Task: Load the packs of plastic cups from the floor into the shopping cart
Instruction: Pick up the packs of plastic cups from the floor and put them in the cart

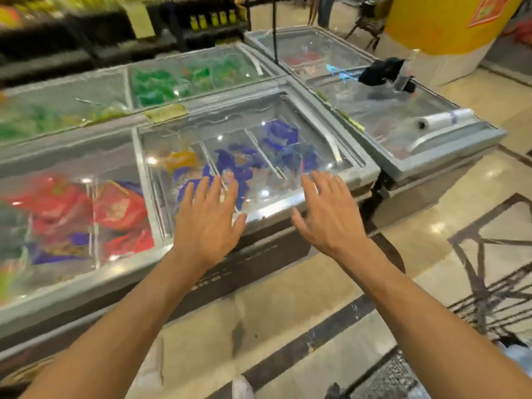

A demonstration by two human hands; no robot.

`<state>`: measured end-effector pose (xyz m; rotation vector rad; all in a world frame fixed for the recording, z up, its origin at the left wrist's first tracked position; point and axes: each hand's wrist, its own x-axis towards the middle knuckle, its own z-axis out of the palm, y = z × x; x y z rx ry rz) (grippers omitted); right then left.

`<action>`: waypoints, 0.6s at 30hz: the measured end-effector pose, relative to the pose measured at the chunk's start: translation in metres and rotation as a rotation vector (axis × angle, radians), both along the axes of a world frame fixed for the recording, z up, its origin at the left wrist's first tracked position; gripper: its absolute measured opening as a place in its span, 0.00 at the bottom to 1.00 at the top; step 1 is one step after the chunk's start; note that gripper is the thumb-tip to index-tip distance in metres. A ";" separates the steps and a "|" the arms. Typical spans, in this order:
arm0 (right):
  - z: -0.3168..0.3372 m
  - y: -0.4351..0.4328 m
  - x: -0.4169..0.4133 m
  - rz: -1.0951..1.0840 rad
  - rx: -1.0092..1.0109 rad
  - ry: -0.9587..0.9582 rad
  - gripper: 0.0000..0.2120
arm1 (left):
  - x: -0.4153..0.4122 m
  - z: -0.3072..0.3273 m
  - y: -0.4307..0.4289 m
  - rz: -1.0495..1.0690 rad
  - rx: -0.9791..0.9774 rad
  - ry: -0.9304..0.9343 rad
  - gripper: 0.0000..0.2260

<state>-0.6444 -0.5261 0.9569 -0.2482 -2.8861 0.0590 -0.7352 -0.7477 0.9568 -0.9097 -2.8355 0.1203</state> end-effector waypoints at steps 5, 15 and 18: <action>-0.015 -0.104 -0.081 0.164 0.000 -0.025 0.33 | -0.039 -0.009 -0.135 0.192 0.047 -0.019 0.33; -0.064 -0.299 -0.188 0.538 -0.136 0.028 0.29 | -0.043 -0.042 -0.341 0.602 0.137 -0.018 0.30; -0.080 -0.353 -0.201 0.660 -0.184 0.045 0.24 | -0.026 -0.053 -0.386 0.713 0.113 -0.036 0.29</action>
